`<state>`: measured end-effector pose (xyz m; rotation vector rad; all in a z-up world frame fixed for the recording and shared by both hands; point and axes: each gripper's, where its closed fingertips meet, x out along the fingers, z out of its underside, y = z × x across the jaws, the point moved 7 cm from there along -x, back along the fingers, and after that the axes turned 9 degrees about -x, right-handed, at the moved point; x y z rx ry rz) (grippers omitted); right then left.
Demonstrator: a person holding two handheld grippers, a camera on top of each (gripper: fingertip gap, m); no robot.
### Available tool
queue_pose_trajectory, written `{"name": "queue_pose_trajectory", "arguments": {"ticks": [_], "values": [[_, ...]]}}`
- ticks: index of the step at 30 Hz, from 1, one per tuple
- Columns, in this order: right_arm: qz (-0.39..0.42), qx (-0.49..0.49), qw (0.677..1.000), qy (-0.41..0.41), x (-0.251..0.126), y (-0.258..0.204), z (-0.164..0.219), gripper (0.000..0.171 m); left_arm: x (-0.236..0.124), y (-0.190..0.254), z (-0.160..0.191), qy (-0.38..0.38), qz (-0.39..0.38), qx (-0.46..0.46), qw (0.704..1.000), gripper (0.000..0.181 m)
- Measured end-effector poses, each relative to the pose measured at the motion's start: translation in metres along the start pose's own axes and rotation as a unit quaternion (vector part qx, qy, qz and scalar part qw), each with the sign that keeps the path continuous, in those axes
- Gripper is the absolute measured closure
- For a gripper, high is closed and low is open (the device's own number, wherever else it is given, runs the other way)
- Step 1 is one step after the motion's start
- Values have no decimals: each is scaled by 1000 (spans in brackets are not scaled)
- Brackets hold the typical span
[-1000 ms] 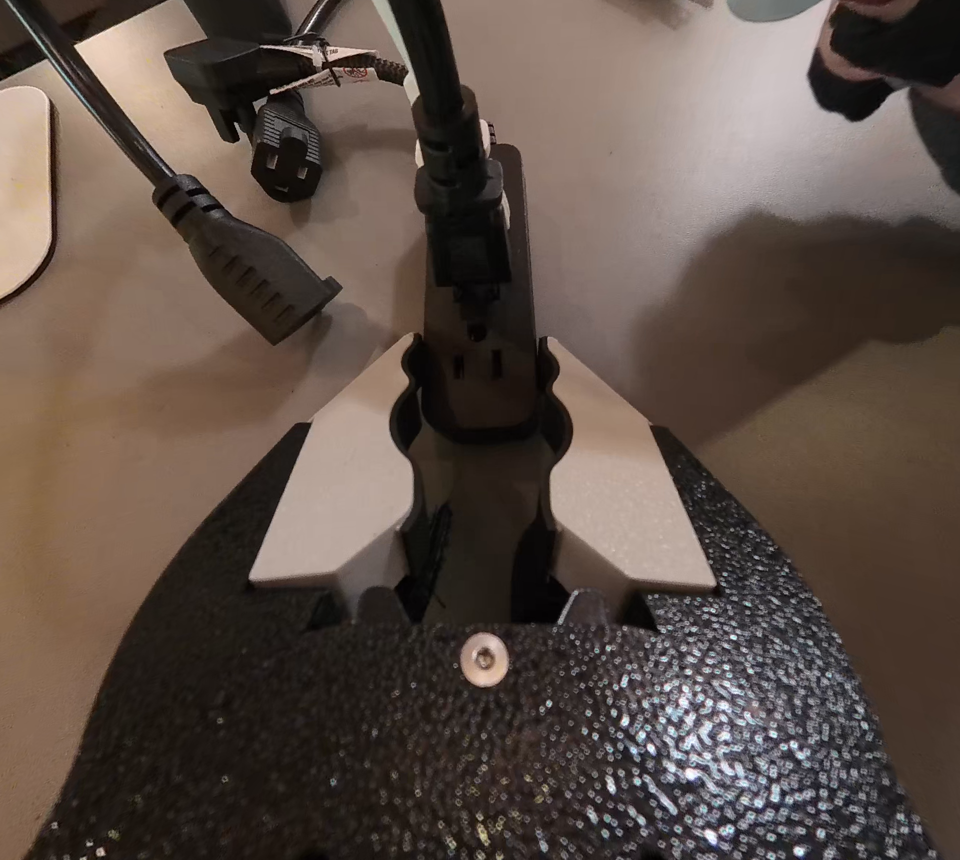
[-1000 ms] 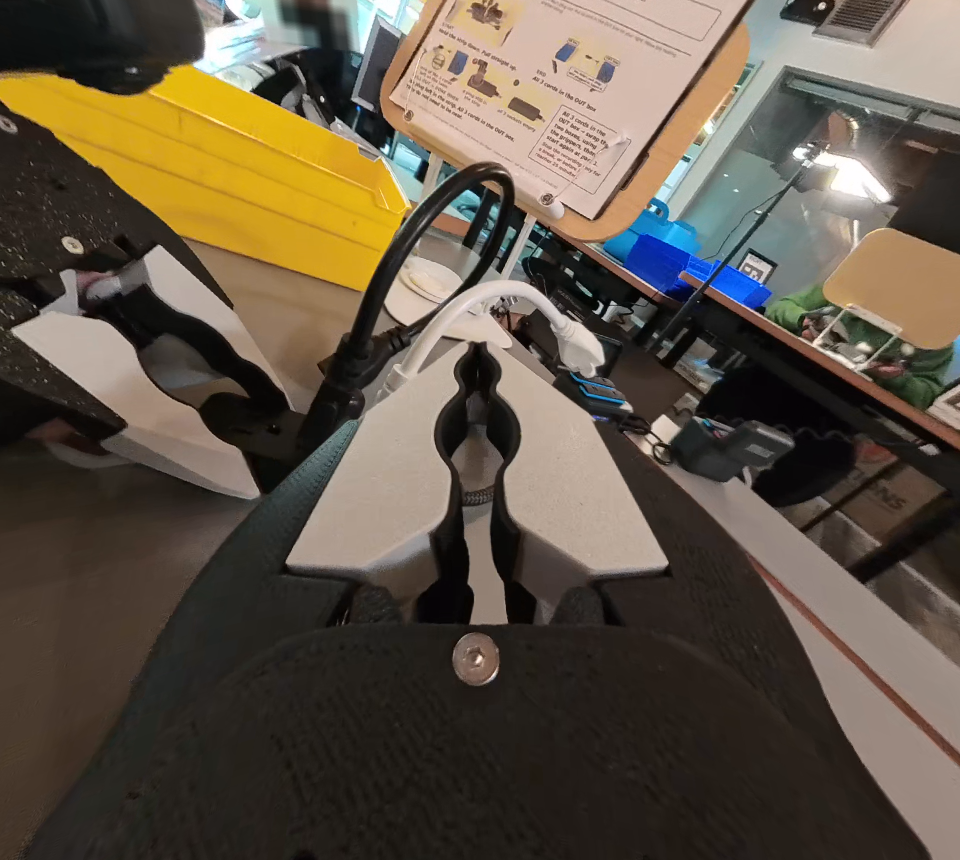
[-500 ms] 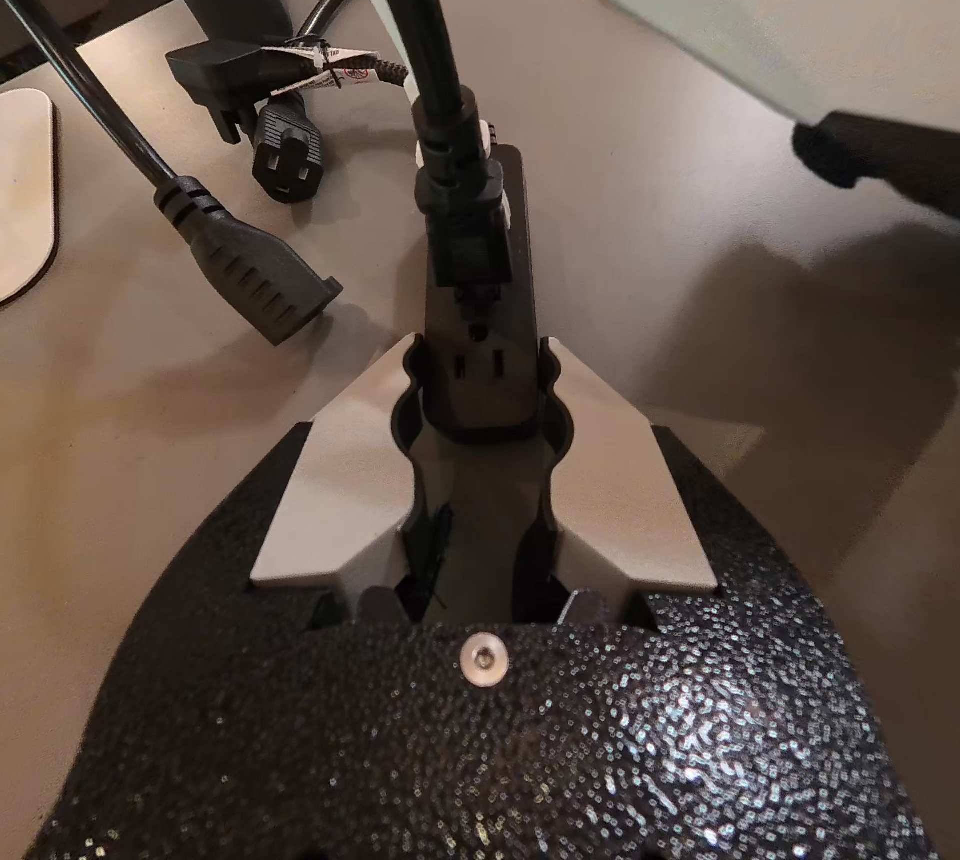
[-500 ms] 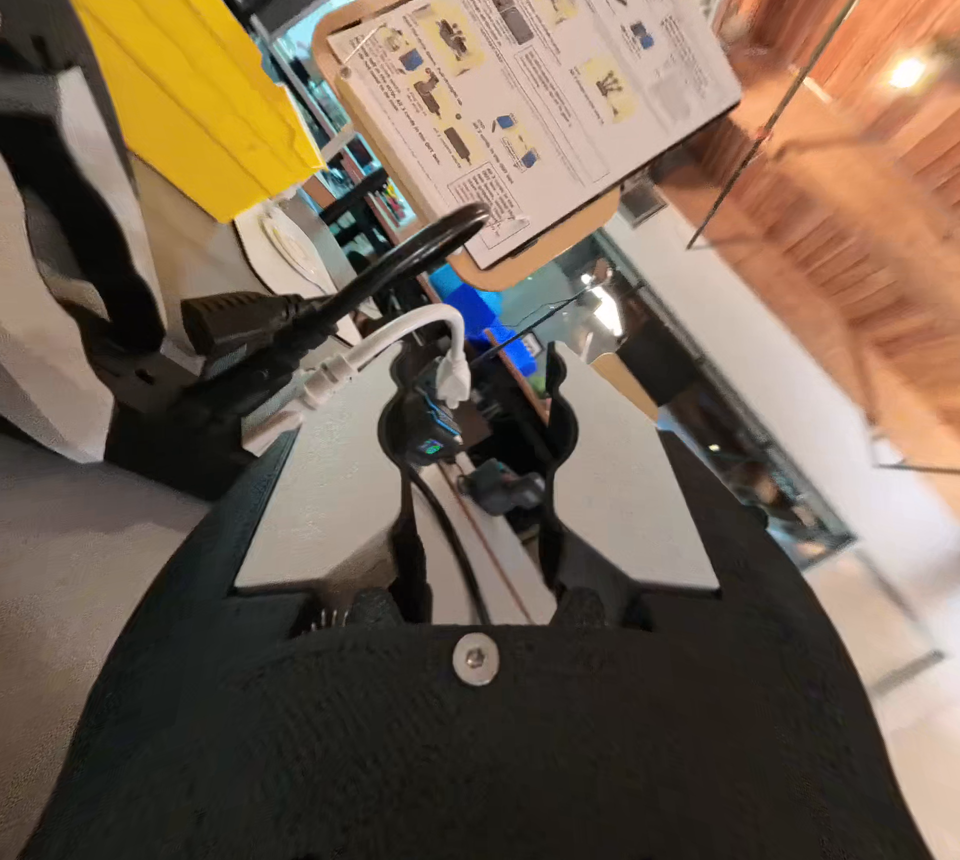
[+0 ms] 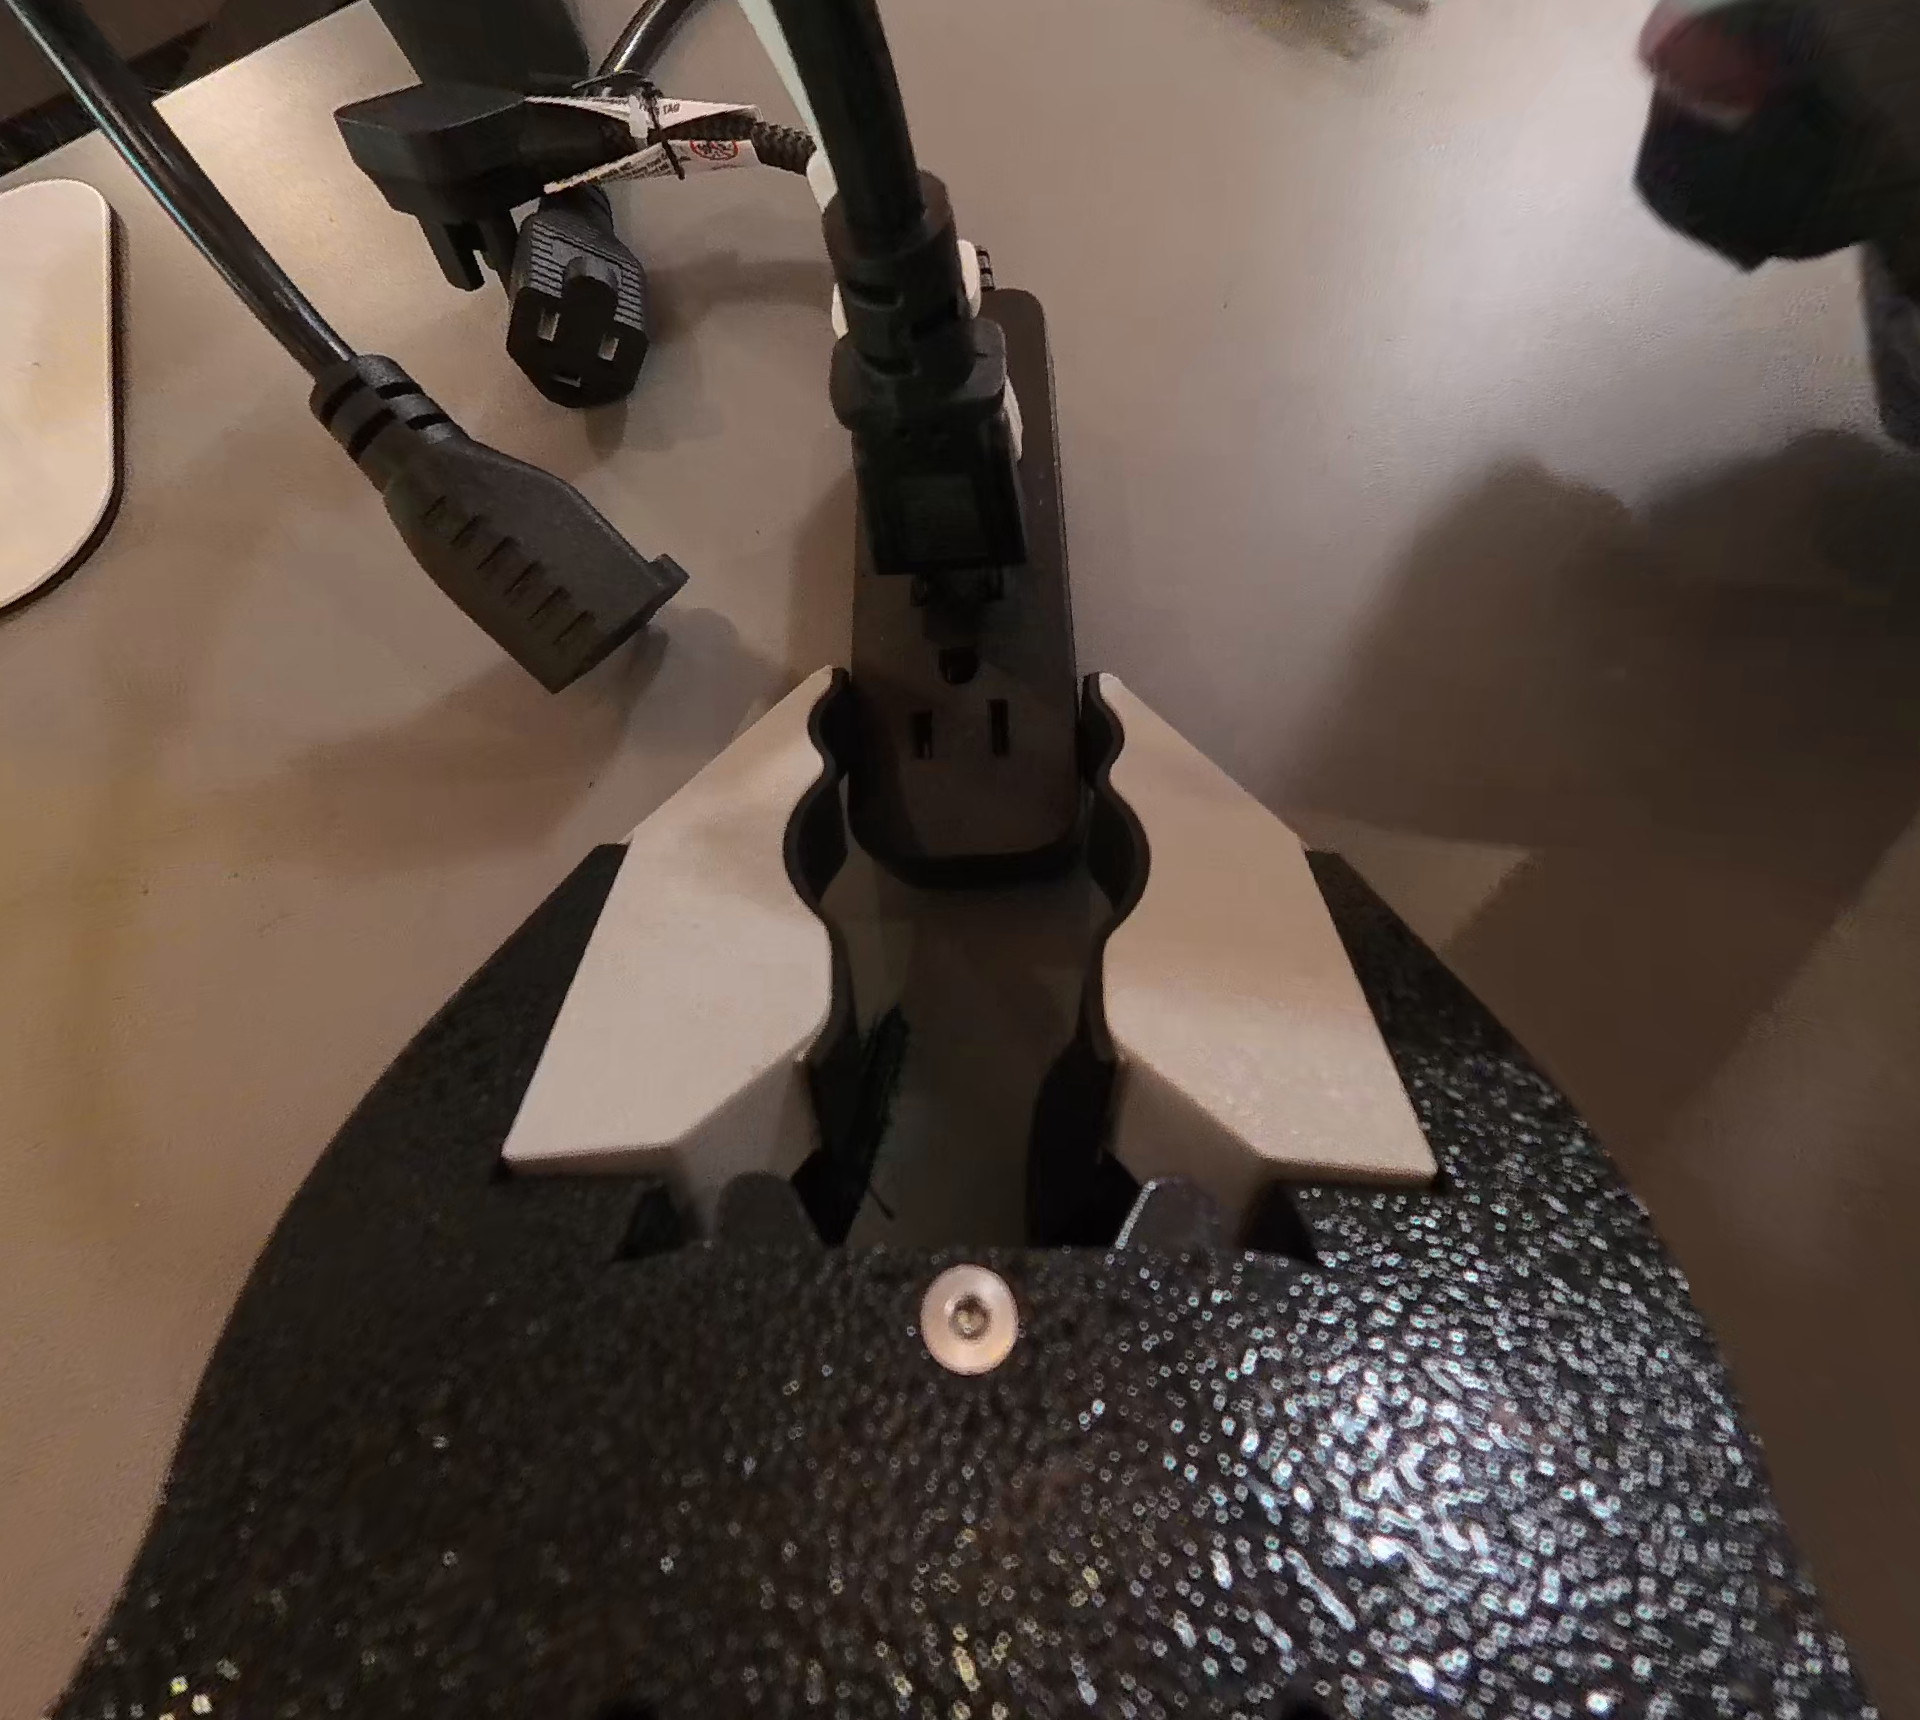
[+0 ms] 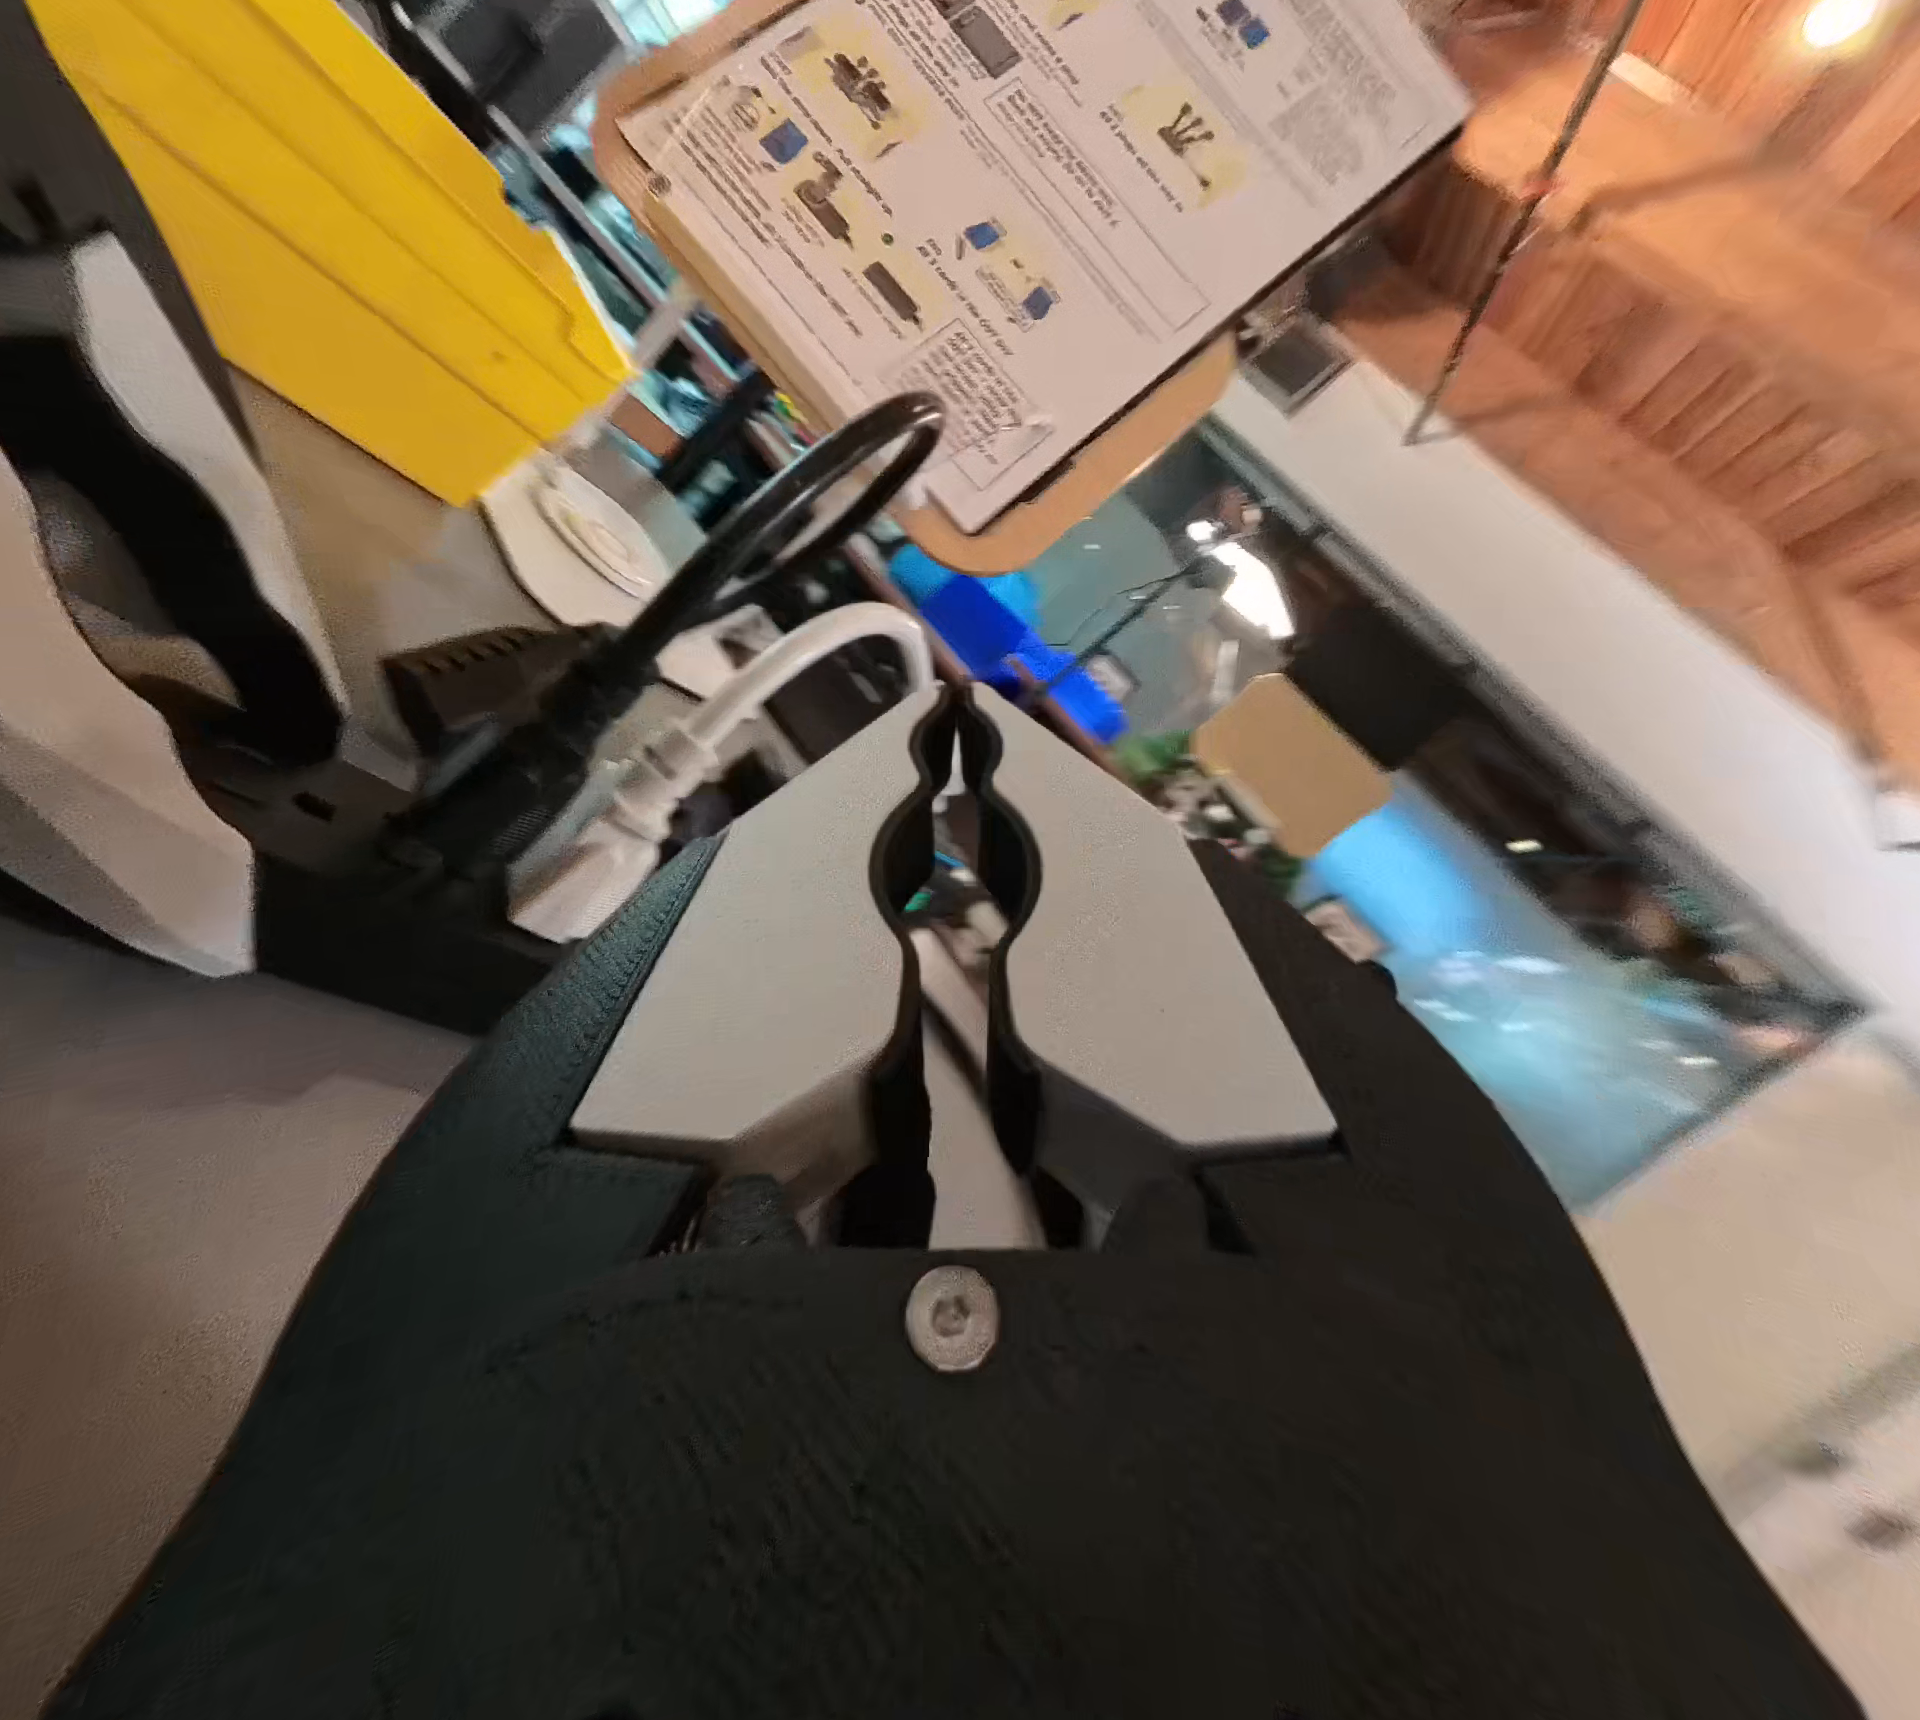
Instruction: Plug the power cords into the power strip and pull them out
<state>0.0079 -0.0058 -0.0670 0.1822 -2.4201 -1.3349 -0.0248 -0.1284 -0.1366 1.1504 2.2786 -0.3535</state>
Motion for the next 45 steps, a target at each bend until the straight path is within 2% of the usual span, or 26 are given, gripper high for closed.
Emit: {"name": "queue_pose_trajectory", "arguments": {"ticks": [2,4,6,8,9,11,13,16,19,22,25,29,32,35,37,40,45], "values": [[-43,83,996,2,2,-1,4,171,0,0,0,0,0,0,1000,139],[-111,197,974,25,5,-4,6,171,0,0,0,0,0,0,1000,139],[-179,330,924,72,4,-3,3,171,0,0,0,0,0,0,1000,139],[-247,454,851,94,9,2,2,156,0,0,0,0,1,0,1000,139],[-286,494,818,76,14,5,2,151,0,0,0,0,1,0,1000,139],[-366,512,777,3,26,8,4,143,0,0,0,0,2,0,1000,139],[-421,498,754,-82,32,8,10,136,0,1,-1,1,3,2,1000,139],[-444,492,741,-112,29,4,12,137,1,3,-1,1,10,8,1000,138],[-458,467,744,-136,23,-9,14,138,-2,10,0,3,58,22,998,126],[-437,440,771,-143,22,-14,17,138,-18,5,-10,60,50,48,996,107],[-400,425,803,-123,22,-15,16,139,-37,-8,-24,104,45,96,989,115],[-324,381,862,-80,19,-24,24,142,-26,-29,-35,87,127,79,985,111],[-306,381,871,-49,17,-27,24,142,-14,-37,-41,81,172,47,981,109],[-230,368,901,8,15,-14,23,144,-13,-39,-54,94,217,11,972,108],[-224,356,907,25,13,-13,21,143,-11,-40,-61,88,221,18,971,108],[-218,332,917,35,12,-14,20,138,-4,-40,-72,68,227,34,971,110],[-178,248,951,48,15,-14,25,119,5,-37,-77,61,240,24,968,128]]}}
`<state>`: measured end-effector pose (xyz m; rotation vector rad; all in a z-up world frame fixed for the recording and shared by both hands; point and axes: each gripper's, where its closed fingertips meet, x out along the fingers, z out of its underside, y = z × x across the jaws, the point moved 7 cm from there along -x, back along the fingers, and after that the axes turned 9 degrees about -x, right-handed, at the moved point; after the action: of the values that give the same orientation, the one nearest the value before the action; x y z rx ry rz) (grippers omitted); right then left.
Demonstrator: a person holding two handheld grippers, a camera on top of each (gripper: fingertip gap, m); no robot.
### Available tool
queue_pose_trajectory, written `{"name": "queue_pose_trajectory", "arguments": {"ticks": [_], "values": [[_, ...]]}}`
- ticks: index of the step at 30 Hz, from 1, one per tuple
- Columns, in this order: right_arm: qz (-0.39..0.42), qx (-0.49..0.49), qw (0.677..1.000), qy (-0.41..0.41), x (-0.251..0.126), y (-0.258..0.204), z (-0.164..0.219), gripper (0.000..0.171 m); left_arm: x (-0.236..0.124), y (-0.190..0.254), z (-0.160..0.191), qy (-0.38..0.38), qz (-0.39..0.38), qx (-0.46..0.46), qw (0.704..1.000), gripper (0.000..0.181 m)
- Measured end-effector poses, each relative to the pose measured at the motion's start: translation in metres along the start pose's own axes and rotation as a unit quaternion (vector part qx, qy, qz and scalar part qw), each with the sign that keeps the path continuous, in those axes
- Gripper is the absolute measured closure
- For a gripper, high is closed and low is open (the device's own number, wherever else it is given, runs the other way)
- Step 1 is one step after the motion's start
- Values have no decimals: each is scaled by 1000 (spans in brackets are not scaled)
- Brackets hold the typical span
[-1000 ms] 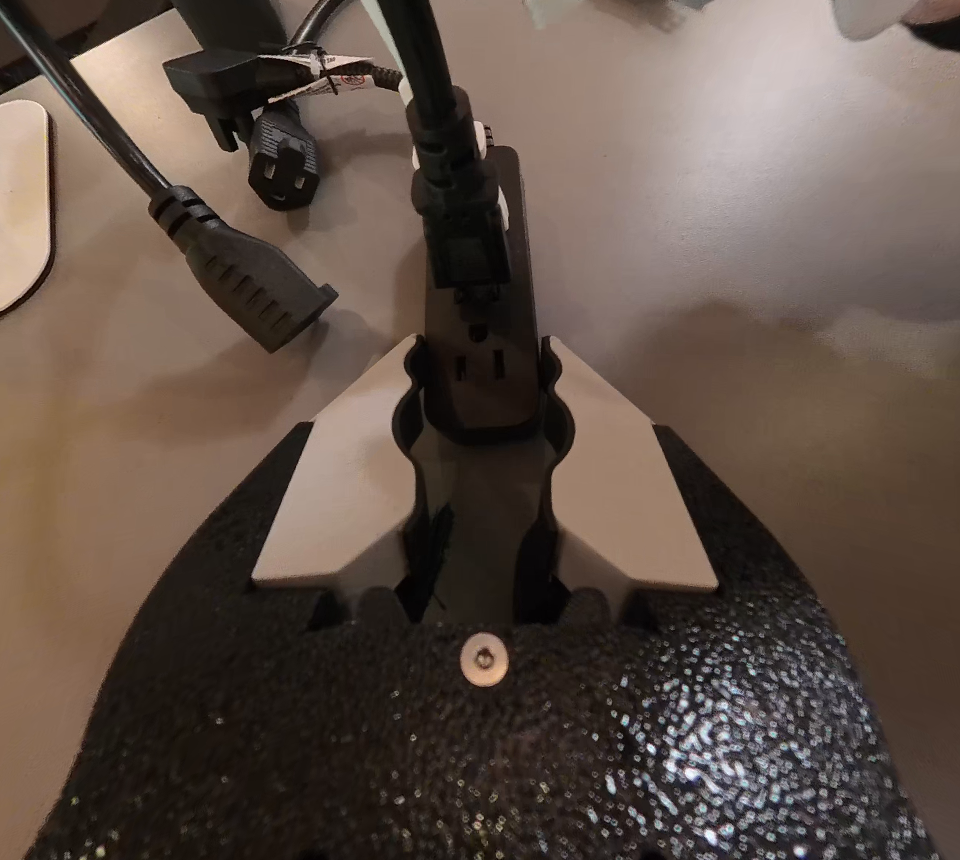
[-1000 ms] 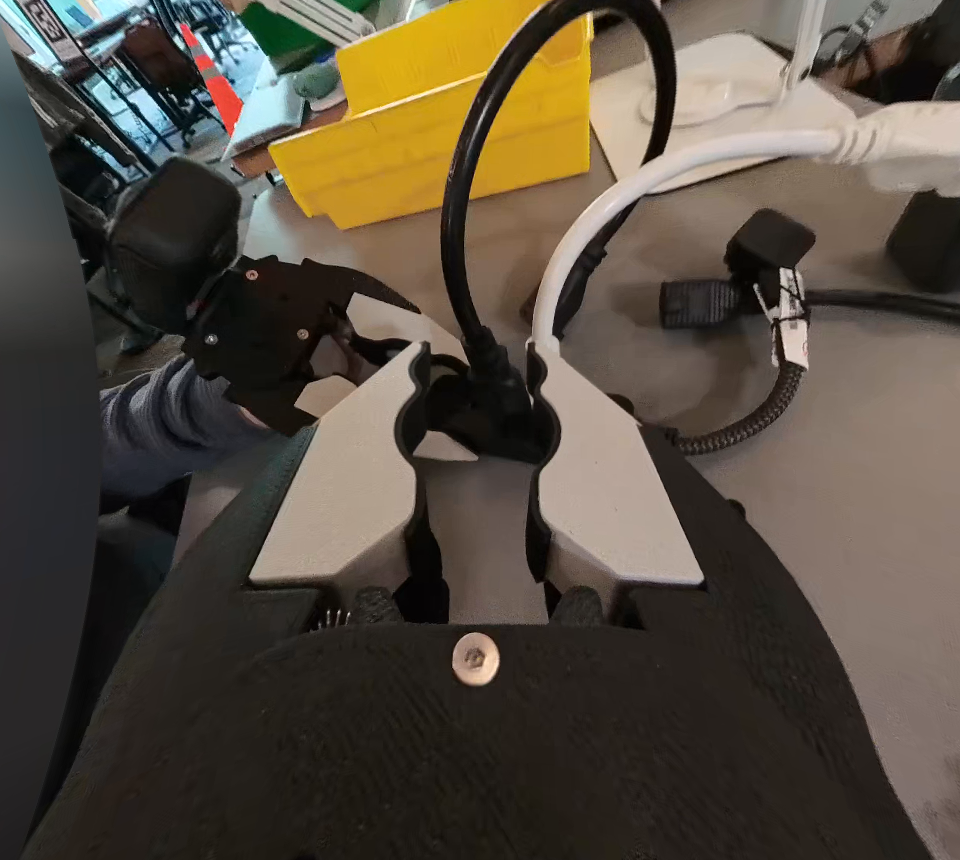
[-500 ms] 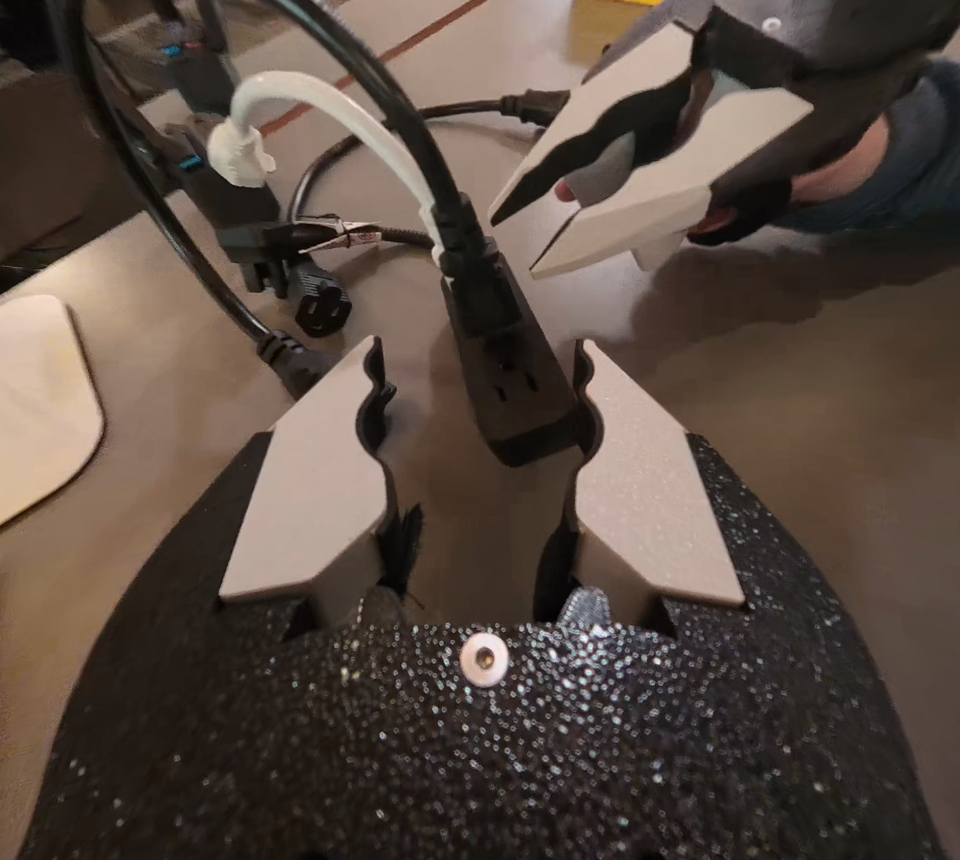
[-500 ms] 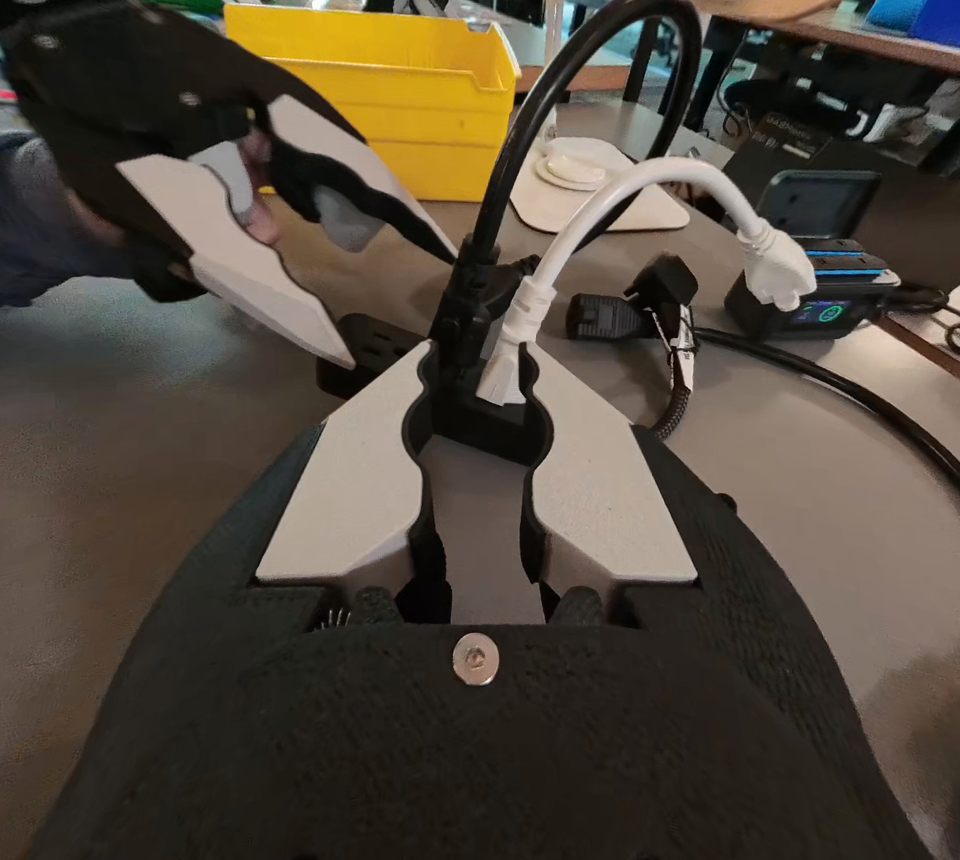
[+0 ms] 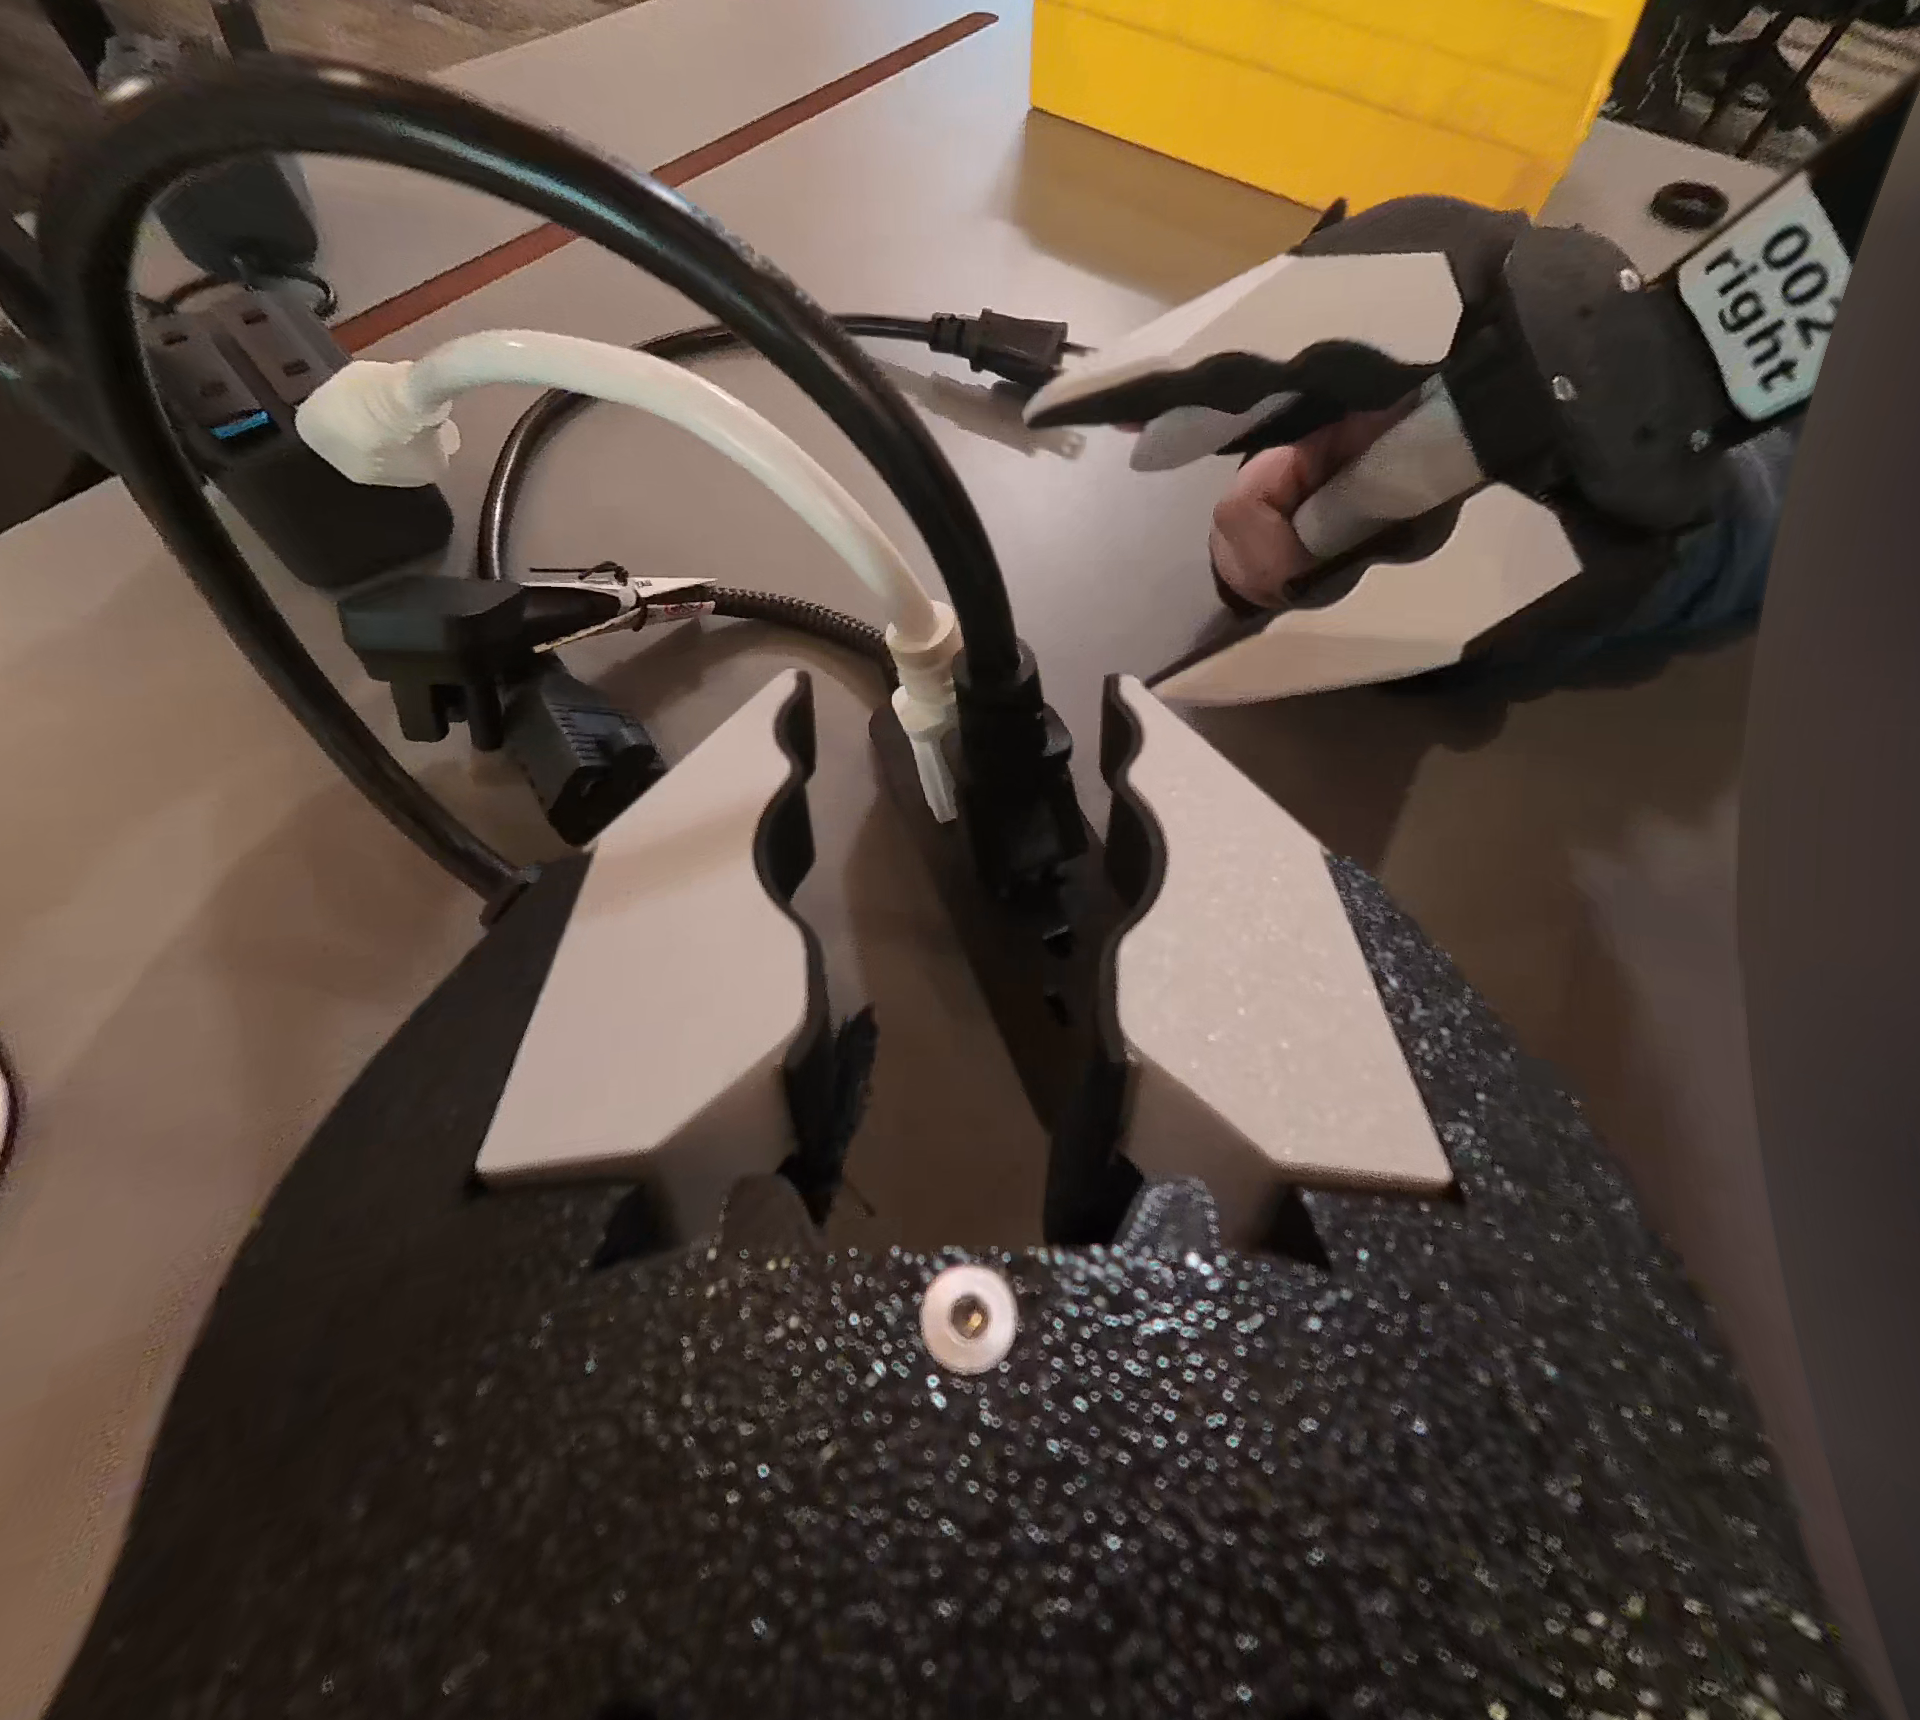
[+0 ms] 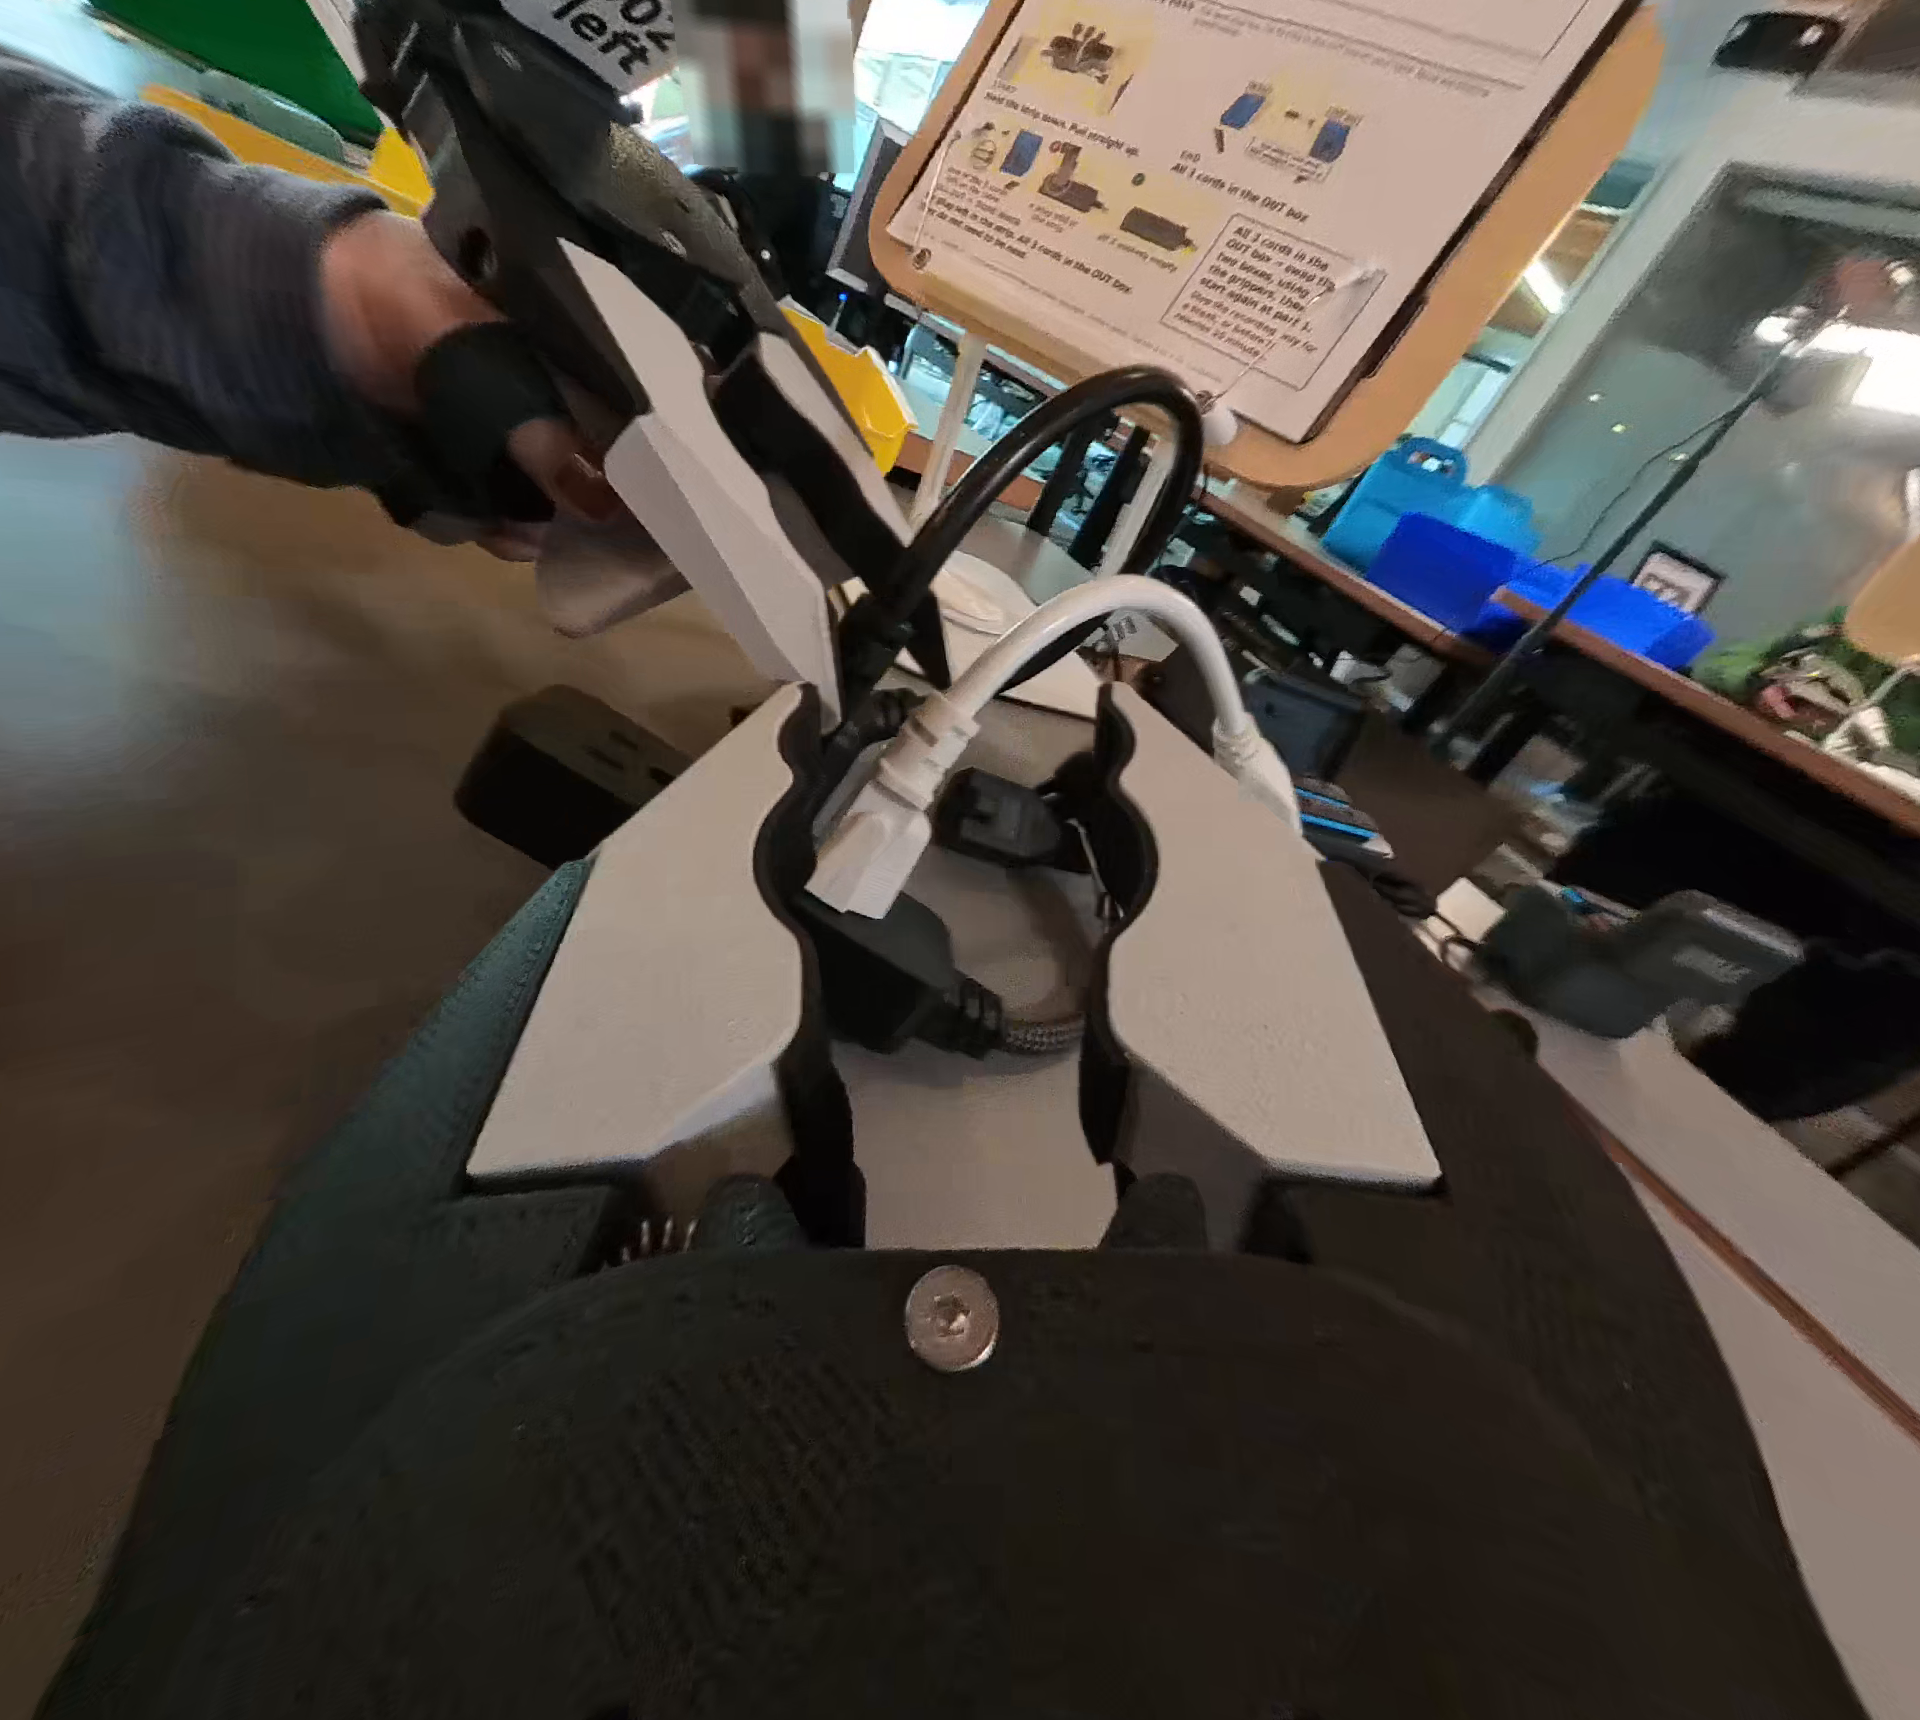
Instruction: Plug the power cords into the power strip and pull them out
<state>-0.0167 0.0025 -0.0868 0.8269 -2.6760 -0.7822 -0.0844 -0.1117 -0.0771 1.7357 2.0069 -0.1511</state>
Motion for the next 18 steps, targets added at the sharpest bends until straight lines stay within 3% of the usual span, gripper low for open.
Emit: {"name": "queue_pose_trajectory", "arguments": {"ticks": [2,6,8,18], "values": [[8,-16,1000,6,2,1,1,119,4,-2,4,-4,-12,-15,1000,133],[24,-46,999,12,0,1,1,140,7,2,10,0,10,-27,1000,152],[18,-53,998,11,0,-1,1,142,4,0,12,3,5,-24,1000,157],[4,-54,999,3,1,-4,2,145,-13,-7,24,-20,19,25,999,158]]}}
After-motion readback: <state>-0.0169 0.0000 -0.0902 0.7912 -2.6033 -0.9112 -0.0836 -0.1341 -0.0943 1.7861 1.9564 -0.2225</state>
